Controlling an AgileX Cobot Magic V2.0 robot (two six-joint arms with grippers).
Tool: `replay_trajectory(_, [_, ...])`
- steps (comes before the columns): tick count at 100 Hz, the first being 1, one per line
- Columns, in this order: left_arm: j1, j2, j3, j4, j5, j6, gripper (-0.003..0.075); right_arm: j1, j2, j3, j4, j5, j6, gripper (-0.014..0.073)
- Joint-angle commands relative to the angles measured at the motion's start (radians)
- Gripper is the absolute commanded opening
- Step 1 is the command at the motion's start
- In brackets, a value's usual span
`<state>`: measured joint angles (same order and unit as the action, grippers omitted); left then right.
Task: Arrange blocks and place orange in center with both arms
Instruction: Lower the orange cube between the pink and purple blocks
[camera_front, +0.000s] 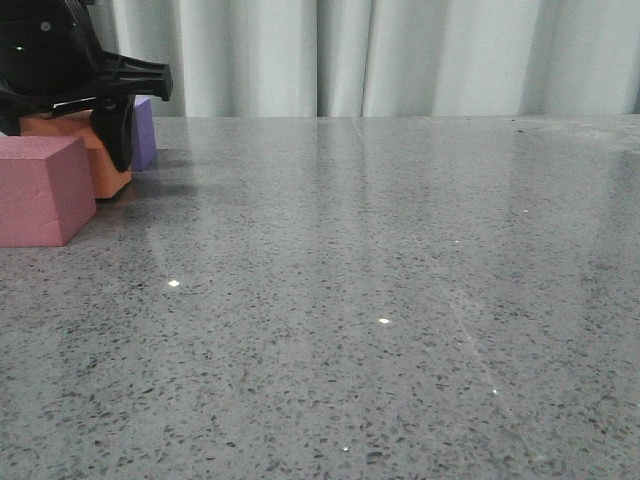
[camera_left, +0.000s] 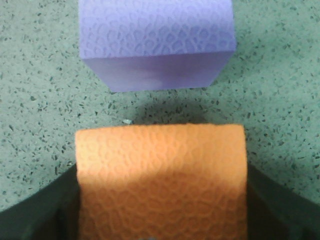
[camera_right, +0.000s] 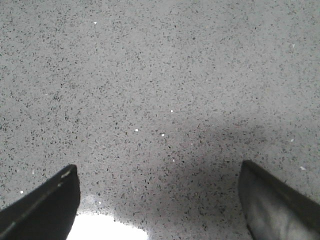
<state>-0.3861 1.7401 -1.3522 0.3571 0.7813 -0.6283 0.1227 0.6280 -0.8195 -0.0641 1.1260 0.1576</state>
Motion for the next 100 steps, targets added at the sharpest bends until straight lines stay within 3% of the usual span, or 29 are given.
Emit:
replay_trajectory(1, [0.003,-0.043,-0.023,0.018,-0.043,0.002,0.0167,0.001,0.002,-0.021,-0.007,-0.049,-0.006,0.0636])
replay_trajectory(69, [0.003,-0.041,0.018,0.032,-0.061,0.002,0.0183,0.001,0.002,-0.021,-0.007,-0.049,-0.006,0.0636])
replay_trajectory(78, [0.003,-0.041,0.018,0.032,-0.063,0.002,0.0246,0.001,0.002,-0.021,-0.007,-0.049,-0.006,0.0636])
replay_trajectory(100, [0.003,-0.041,0.018,0.032,-0.066,0.002,0.0501,0.001,0.002,-0.021,-0.007,-0.049,-0.006,0.0636])
